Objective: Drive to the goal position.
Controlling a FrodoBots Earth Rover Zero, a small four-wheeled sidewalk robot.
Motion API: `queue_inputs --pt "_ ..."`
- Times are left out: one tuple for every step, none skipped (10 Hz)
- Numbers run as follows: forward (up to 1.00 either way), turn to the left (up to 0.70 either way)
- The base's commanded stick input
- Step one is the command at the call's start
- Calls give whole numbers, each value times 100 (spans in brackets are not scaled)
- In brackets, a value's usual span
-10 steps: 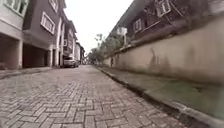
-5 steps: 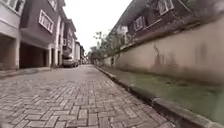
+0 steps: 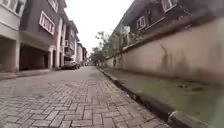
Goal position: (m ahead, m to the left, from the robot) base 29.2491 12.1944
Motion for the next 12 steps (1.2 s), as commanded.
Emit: queue_inputs --pt "70 0" --pt "70 0" --pt "70 0" --pt "70 35" --pt "70 35" --pt "70 31" --pt "70 24" --pt "70 11" --pt "70 0" --pt "70 0" --pt "70 0" --pt "70 0"
